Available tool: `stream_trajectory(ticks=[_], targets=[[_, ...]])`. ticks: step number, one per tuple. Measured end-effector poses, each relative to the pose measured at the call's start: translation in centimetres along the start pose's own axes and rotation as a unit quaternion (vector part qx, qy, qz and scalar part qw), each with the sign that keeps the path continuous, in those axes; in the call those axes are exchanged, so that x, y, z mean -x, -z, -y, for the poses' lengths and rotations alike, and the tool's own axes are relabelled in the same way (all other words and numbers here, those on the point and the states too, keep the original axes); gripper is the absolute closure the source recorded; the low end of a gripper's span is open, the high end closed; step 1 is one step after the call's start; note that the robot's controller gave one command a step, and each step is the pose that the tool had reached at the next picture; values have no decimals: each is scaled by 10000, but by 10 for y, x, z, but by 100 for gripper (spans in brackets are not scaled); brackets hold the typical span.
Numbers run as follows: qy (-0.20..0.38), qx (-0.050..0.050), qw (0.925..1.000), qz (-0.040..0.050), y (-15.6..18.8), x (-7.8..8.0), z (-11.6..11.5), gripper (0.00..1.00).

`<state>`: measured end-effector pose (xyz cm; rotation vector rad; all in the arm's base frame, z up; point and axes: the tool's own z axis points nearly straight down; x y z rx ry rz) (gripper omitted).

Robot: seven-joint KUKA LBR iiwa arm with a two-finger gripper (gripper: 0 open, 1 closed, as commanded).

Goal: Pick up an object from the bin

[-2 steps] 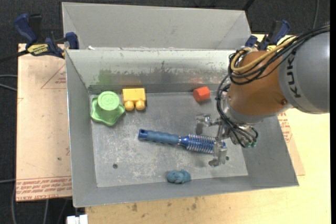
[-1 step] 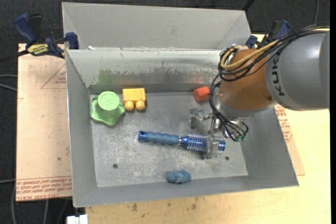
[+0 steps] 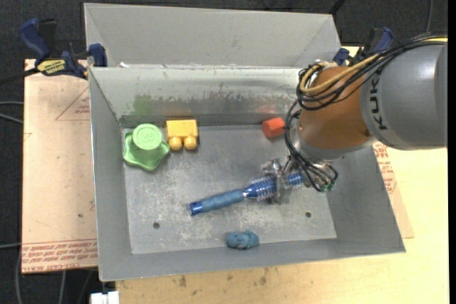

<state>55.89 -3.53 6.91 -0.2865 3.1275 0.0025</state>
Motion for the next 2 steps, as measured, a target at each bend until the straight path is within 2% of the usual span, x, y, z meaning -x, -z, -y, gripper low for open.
stream_trajectory(ticks=[1,2], targets=[[1616,-16,9869,6,1,-8,52,100],[1661,-30,9861,44,186,-8,45,100]])
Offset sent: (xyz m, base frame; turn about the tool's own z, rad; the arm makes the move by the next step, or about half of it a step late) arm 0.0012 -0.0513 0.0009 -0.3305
